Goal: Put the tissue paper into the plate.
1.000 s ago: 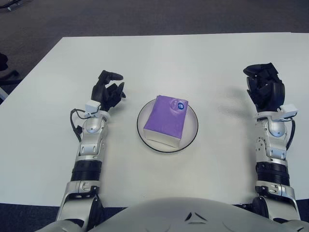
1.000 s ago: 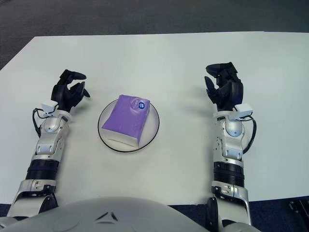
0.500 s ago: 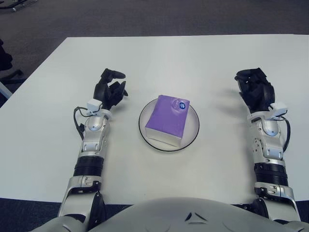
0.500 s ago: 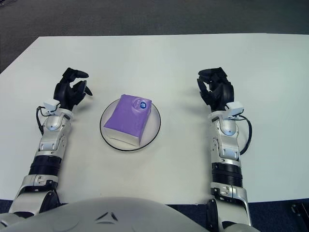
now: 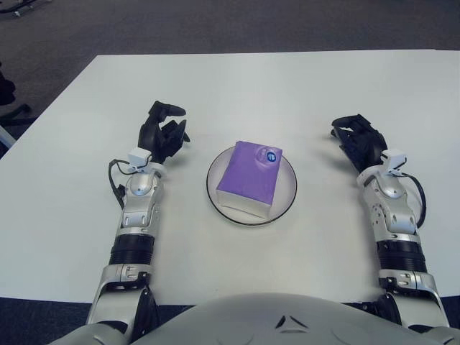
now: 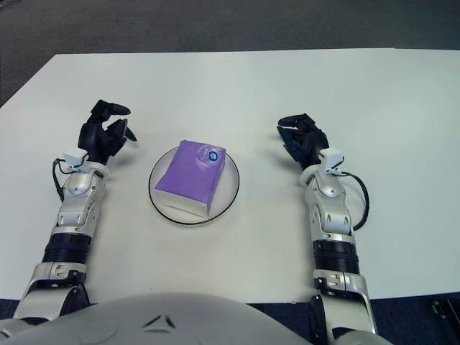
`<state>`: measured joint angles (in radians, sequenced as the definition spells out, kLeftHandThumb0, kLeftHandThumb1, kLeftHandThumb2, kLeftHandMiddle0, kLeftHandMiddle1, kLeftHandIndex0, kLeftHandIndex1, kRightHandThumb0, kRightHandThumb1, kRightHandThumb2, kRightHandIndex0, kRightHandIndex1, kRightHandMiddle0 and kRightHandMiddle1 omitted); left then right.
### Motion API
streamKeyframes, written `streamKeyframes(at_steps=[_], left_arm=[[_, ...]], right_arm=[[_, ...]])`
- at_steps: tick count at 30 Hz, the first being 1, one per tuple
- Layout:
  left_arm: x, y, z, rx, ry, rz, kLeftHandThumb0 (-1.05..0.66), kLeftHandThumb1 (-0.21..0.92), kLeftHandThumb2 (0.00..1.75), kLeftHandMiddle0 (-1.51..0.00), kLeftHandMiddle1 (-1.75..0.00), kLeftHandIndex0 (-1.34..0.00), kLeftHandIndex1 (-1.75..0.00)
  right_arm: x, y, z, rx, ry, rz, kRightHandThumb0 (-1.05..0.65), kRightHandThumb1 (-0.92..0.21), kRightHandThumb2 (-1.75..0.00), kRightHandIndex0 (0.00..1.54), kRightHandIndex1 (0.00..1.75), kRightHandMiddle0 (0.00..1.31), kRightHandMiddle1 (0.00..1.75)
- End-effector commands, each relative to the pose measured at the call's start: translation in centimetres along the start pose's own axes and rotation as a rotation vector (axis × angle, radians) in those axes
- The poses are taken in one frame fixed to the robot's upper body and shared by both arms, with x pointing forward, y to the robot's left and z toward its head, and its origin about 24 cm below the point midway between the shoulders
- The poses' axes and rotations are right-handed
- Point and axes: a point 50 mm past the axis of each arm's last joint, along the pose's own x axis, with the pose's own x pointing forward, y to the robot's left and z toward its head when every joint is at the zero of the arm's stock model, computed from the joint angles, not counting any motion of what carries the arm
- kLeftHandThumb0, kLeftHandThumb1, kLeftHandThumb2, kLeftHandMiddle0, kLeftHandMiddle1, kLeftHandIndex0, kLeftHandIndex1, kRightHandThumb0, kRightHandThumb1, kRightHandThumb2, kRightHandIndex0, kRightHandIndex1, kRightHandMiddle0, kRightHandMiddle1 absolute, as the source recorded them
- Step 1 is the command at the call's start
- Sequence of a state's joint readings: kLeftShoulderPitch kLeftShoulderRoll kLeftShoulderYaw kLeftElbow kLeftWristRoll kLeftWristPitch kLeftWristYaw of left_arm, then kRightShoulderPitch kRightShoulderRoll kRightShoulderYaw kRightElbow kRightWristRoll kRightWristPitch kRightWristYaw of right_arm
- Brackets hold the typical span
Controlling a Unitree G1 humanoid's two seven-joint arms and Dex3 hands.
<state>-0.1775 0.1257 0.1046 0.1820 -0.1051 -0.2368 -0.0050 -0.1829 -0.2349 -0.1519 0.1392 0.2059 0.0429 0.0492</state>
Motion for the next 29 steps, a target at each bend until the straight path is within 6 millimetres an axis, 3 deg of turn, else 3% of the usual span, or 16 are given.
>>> streamKeyframes(at_steps=[1, 13, 21, 29], left_arm=[[-4.29, 0.07, -4.67, -0.038, 0.216, 0.066, -0.36, 0.92, 0.36, -0.83, -1.75, -0.38, -1.58], [-4.45, 0.33, -4.71, -0.047, 0.257, 0.112, -0.36, 0.92, 0.37, -0.83, -1.75, -0.37, -1.59], [-4.64, 0.13, -4.72, -0.091, 0.287, 0.112, -0.36, 0.85, 0.53, -0.84, -1.75, -0.33, -1.66], [-4.92, -0.09, -4.70, -0.097, 0.315, 0.102, -0.36, 0.84, 0.56, -0.84, -1.75, -0.32, -1.68]], right_arm=[[-1.44, 0.87, -4.01, 0.032, 0.163, 0.008, -0.01, -0.92, -0.20, 0.63, 1.22, 0.39, 1.43], [-0.98, 1.03, -4.38, 0.025, 0.191, 0.021, -0.01, -0.92, -0.20, 0.63, 1.23, 0.38, 1.42], [-0.90, 1.00, -4.51, 0.029, 0.193, 0.018, -0.01, -0.92, -0.20, 0.64, 1.23, 0.38, 1.42], [-0.97, 0.95, -4.63, 0.030, 0.196, 0.015, -0.01, -0.92, -0.20, 0.64, 1.24, 0.38, 1.41]])
